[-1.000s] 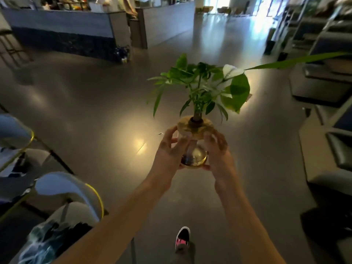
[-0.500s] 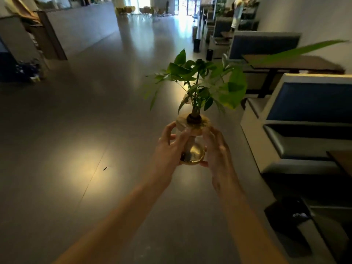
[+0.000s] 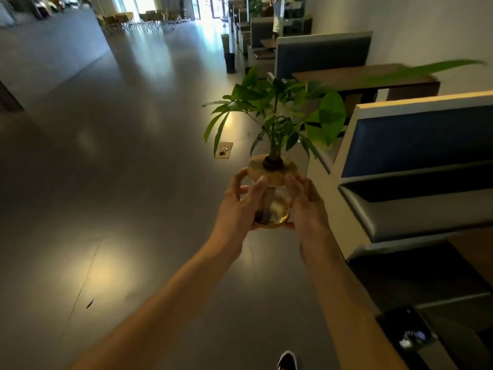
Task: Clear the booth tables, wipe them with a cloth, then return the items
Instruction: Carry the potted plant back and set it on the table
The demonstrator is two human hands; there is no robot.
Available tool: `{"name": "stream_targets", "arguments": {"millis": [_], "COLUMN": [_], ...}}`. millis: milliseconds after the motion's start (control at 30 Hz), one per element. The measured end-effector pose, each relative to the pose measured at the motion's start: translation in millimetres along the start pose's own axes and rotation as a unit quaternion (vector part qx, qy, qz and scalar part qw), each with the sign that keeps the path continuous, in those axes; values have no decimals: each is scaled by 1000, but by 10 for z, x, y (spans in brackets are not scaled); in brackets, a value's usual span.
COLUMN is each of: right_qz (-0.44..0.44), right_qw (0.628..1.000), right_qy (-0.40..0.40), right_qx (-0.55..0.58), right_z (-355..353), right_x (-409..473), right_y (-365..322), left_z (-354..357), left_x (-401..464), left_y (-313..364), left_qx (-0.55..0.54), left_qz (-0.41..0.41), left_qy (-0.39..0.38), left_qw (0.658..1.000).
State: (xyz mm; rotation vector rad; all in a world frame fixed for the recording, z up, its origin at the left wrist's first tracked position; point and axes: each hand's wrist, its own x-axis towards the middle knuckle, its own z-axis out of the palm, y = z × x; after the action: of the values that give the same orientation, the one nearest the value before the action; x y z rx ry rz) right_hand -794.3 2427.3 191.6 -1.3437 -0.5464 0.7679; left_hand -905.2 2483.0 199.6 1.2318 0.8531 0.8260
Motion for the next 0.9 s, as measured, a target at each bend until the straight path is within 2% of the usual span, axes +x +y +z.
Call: {"name": "stream_targets", "arguments": {"millis": [133, 433, 533, 733, 900], "right_qz": [-8, -5, -14, -21, -40], "right_qw": [1000, 999, 1000, 999, 997], "right_qy": [-16, -35, 9, 6, 55], "right_qx": [19, -24, -2, -32, -48], "right_z": [-186, -327, -267, -156, 129], "right_x": [977, 2999, 3713, 5194, 6425], "right_y": [-234, -353, -340, -437, -633], "left_z": [444, 1049, 1188, 1451, 1626], "left_x": [907, 2879, 3631, 5172, 6510], "left_y": [134, 159, 132, 281, 567], "left_qx": [-2, 2, -1, -23, -28], "left_qz": [1, 1, 0, 2, 3], "left_qy": [-8, 1, -7, -32, -46], "left_qw": [1000, 1000, 1000, 999, 999]}}
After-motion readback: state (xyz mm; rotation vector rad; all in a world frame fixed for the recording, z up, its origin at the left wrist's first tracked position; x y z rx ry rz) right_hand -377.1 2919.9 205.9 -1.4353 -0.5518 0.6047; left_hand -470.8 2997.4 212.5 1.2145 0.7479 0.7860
